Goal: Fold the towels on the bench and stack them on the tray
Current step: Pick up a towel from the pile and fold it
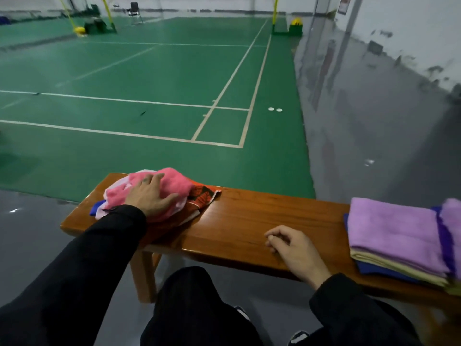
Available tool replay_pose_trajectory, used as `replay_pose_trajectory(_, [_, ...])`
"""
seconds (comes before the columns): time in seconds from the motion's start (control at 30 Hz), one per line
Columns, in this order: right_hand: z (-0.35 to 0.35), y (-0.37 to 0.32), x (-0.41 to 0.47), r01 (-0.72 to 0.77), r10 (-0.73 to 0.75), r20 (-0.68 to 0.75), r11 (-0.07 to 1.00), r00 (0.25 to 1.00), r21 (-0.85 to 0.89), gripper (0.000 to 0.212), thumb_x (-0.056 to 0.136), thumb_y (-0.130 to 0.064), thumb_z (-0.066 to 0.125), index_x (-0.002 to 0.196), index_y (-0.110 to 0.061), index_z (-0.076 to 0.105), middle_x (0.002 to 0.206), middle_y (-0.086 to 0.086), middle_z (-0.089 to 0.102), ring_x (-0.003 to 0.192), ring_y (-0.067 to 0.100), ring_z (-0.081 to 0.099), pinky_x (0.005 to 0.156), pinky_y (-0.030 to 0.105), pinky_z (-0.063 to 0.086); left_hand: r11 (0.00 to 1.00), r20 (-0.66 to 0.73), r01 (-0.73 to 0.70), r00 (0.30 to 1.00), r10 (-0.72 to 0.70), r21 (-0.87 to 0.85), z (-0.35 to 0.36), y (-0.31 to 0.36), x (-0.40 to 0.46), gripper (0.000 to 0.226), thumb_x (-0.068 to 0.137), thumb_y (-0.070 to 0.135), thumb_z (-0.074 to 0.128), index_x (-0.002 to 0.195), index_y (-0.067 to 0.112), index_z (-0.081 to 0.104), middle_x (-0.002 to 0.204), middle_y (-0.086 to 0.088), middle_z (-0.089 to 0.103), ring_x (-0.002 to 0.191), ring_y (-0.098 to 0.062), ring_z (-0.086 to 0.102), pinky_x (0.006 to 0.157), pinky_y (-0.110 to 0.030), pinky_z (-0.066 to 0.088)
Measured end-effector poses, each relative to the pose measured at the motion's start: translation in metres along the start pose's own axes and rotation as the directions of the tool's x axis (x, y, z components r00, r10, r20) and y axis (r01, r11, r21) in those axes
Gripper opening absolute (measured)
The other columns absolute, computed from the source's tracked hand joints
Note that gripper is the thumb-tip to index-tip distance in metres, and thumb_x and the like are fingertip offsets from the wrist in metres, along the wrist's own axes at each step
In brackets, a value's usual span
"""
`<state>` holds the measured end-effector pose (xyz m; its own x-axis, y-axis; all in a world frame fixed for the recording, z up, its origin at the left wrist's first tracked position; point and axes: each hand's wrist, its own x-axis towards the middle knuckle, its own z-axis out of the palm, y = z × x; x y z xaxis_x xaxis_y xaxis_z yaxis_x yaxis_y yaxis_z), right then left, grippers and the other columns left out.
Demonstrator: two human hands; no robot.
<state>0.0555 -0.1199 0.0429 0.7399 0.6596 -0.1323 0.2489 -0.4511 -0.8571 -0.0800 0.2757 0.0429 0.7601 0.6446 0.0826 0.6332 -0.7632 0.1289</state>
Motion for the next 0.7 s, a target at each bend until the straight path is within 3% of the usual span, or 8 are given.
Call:
replay_pose_trajectory(0.07, [-0.001, -0.003, -0.006, 0.006, -0.005, 0.020, 1.000, 1.000, -0.007, 0.015, 0.100, -0.028, 0.062, 0.093, -0.034, 0.073, 0.089, -0.015, 0.074, 0.083, 0.005, 0.068, 0.077, 0.028, 0.055, 0.997, 0.046, 0.040, 0.998, -0.043, 0.070, -0.002, 0.000, 0.007, 0.088, 0.078, 0.073, 0.053, 0.150, 0.024, 0.038, 0.138, -0.016, 0.060, 0.126, -0.034, 0.056, 0.112, -0.051, 0.035])
replay_pose_trajectory(0.23, [-0.012, -0.002, -0.014, 0.001, 0.000, 0.023, 1.000, 1.000, -0.023, 0.014, 0.100, -0.029, 0.062, 0.095, -0.033, 0.073, 0.090, -0.013, 0.075, 0.085, 0.006, 0.069, 0.082, 0.034, 0.058, 0.991, 0.097, -0.010, 0.995, -0.003, 0.135, -0.021, 0.021, 0.004, 0.030, 0.082, 0.055, 0.053, 0.096, 0.031, 0.063, 0.101, -0.008, 0.072, 0.100, -0.033, 0.064, 0.106, -0.057, 0.038])
replay_pose_trajectory(0.3, [-0.014, -0.006, -0.019, 0.006, -0.006, 0.006, 1.000, 1.000, -0.015, 0.014, 0.100, -0.028, 0.062, 0.095, -0.032, 0.074, 0.090, -0.013, 0.075, 0.084, 0.006, 0.070, 0.081, 0.035, 0.059, 0.998, -0.075, -0.031, 0.997, 0.035, 0.051, -0.030, 0.029, 0.000, 0.024, 0.085, 0.046, 0.053, 0.090, 0.023, 0.062, 0.095, -0.012, 0.067, 0.093, -0.035, 0.064, 0.092, -0.052, 0.047])
replay_pose_trajectory(0.37, [-0.014, -0.012, -0.022, 0.030, -0.030, -0.005, 0.999, 1.000, 0.012, 0.013, 0.100, -0.028, 0.063, 0.096, -0.033, 0.074, 0.091, -0.013, 0.075, 0.085, 0.007, 0.070, 0.081, 0.035, 0.060, 0.966, -0.330, -0.062, 0.943, -0.026, -0.251, -0.050, 0.045, -0.011, 0.025, 0.092, 0.038, 0.049, 0.091, 0.014, 0.056, 0.088, -0.016, 0.061, 0.083, -0.037, 0.059, 0.077, -0.046, 0.047])
replay_pose_trajectory(0.43, [-0.013, -0.024, -0.026, 0.083, -0.084, 0.005, 0.994, 0.996, 0.073, 0.012, 0.101, -0.026, 0.064, 0.101, -0.033, 0.073, 0.095, -0.011, 0.075, 0.088, 0.008, 0.071, 0.083, 0.033, 0.058, 0.823, -0.464, -0.126, 0.867, -0.179, -0.553, -0.079, 0.069, -0.026, 0.019, 0.103, 0.028, 0.048, 0.096, 0.010, 0.050, 0.084, -0.010, 0.057, 0.077, -0.026, 0.055, 0.072, -0.036, 0.043])
replay_pose_trajectory(0.53, [-0.008, -0.042, -0.029, 0.214, -0.224, 0.037, 0.960, 0.974, 0.179, 0.018, 0.100, -0.024, 0.066, 0.115, -0.032, 0.069, 0.106, -0.007, 0.074, 0.099, 0.010, 0.070, 0.090, 0.032, 0.056, 0.583, -0.556, -0.324, 0.784, -0.275, -0.745, -0.126, 0.108, -0.054, 0.017, 0.108, 0.023, 0.042, 0.092, 0.018, 0.045, 0.080, 0.008, 0.046, 0.068, 0.008, 0.048, 0.064, -0.013, 0.037])
replay_pose_trajectory(0.6, [-0.005, -0.059, -0.027, 0.306, -0.314, -0.005, 0.920, 0.949, 0.243, 0.036, 0.098, -0.022, 0.069, 0.130, -0.035, 0.060, 0.118, -0.011, 0.069, 0.111, 0.007, 0.066, 0.094, 0.029, 0.053, 0.388, -0.536, -0.420, 0.801, -0.267, -0.821, -0.147, 0.131, -0.065, 0.021, 0.109, 0.024, 0.041, 0.088, 0.026, 0.044, 0.081, 0.010, 0.043, 0.066, 0.008, 0.043, 0.064, -0.013, 0.037])
replay_pose_trajectory(0.7, [-0.013, -0.088, -0.023, 0.393, -0.384, -0.097, 0.850, 0.918, 0.351, 0.087, 0.085, -0.042, 0.081, 0.154, -0.045, 0.028, 0.143, -0.022, 0.051, 0.129, -0.001, 0.055, 0.105, 0.020, 0.047, 0.117, -0.389, -0.373, 0.901, -0.190, -0.921, -0.163, 0.165, -0.074, 0.022, 0.107, 0.027, 0.048, 0.085, 0.026, 0.051, 0.081, 0.008, 0.047, 0.068, -0.001, 0.044, 0.062, -0.021, 0.039])
